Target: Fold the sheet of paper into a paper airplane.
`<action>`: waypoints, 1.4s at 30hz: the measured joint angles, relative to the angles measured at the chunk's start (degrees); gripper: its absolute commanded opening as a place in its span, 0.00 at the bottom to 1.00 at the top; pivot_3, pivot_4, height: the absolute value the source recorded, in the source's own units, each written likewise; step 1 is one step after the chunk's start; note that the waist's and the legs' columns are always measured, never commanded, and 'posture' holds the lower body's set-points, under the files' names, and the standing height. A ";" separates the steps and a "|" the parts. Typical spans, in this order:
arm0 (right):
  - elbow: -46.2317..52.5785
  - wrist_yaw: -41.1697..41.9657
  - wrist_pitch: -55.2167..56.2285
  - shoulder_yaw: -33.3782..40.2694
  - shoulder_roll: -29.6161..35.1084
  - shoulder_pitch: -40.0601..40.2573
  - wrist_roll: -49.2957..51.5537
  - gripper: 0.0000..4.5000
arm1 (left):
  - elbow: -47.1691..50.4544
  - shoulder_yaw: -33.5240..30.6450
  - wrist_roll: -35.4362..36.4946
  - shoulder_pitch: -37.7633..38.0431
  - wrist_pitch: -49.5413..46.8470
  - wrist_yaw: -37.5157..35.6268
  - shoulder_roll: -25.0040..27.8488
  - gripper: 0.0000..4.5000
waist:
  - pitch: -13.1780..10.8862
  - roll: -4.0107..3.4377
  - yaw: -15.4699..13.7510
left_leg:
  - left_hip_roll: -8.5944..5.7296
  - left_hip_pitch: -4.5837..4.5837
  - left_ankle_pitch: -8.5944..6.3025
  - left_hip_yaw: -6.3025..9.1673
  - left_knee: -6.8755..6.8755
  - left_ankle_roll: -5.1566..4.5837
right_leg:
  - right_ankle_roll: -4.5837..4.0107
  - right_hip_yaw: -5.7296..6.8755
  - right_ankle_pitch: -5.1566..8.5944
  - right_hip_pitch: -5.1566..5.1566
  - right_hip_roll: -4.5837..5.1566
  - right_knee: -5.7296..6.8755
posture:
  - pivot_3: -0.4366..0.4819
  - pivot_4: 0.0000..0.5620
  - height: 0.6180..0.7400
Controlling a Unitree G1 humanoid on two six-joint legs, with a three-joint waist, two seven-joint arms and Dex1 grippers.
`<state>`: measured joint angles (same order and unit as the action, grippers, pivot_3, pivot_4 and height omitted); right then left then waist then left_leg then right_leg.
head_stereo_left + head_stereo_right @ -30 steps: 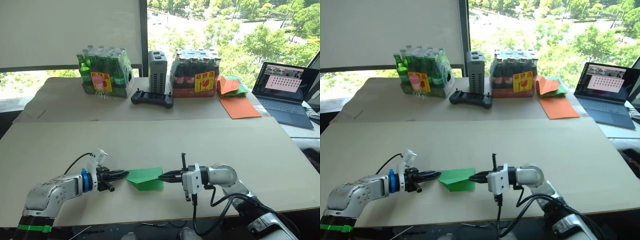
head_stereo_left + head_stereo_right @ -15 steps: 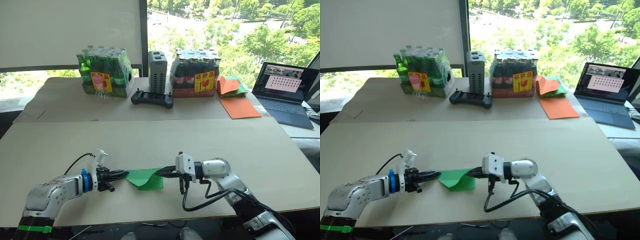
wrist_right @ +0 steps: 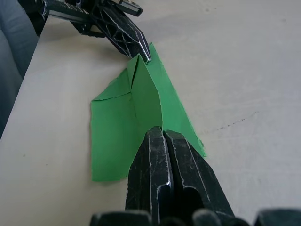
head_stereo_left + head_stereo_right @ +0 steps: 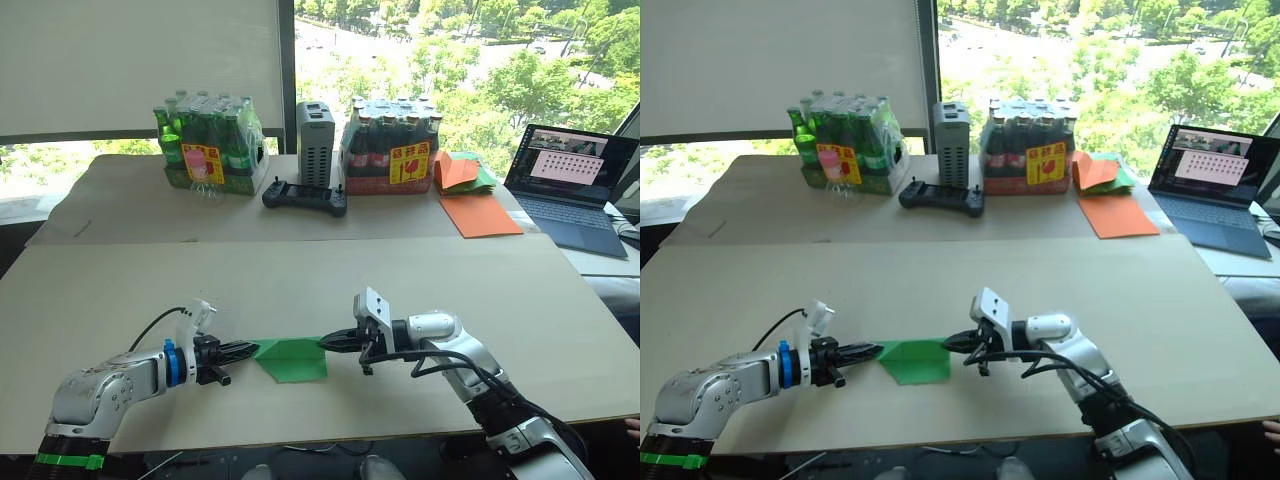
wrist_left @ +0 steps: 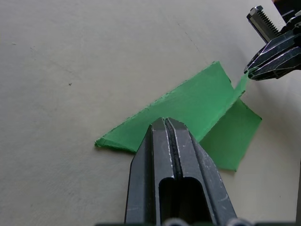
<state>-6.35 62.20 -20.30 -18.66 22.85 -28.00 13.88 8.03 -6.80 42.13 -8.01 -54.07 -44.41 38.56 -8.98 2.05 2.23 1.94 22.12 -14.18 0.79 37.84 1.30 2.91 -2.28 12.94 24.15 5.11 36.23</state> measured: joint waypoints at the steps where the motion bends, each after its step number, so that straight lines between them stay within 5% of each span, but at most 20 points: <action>1: -0.09 -0.40 -1.16 0.09 -0.21 -0.16 0.15 0.01 | 0.00 0.00 0.00 0.00 0.00 0.00 0.00 0.00 | 0.00 0.00 -0.01 | 0.00 0.00 0.00 0.00 0.00 0.00 | 0.00 0.00 0.00 0.00 0.00 0.00 | 0.48 0.27 0.89; 23: -2.25 -3.37 -1.19 -1.19 -2.28 -1.21 -4.00 0.01 | 0.98 -1.32 0.83 -0.38 -2.38 2.04 -1.40 0.00 | 0.00 0.00 0.19 | 0.01 0.02 0.00 0.01 0.00 0.00 | 0.00 0.00 0.00 0.02 -0.01 0.00 | 0.48 0.27 0.89; 36: -2.99 -2.66 1.22 -1.41 -2.51 -1.35 -5.92 0.01 | 3.92 -13.64 13.46 -4.97 -9.51 13.16 -8.91 0.00 | 0.01 0.02 0.36 | 0.01 0.02 0.00 0.04 0.01 0.00 | 0.00 0.01 -0.01 0.01 -0.01 0.00 | 0.48 0.27 0.89; 42: -3.07 -2.63 1.22 -1.35 -2.51 -1.37 -5.97 0.01 | 11.91 -6.87 10.79 0.62 -7.42 9.61 -4.54 0.00 | 0.01 0.02 0.30 | 0.00 0.00 0.00 0.01 0.01 0.00 | 0.00 -0.02 -0.01 0.01 -0.02 -0.01 | 0.48 0.27 0.89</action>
<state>-9.43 59.57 -19.08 -20.01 20.34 -29.37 7.91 19.94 -13.67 52.92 -7.39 -61.49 -34.80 34.03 -8.97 2.07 2.53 1.94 22.12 -14.18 0.80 37.85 1.30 2.91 -2.30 12.94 24.15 5.09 36.22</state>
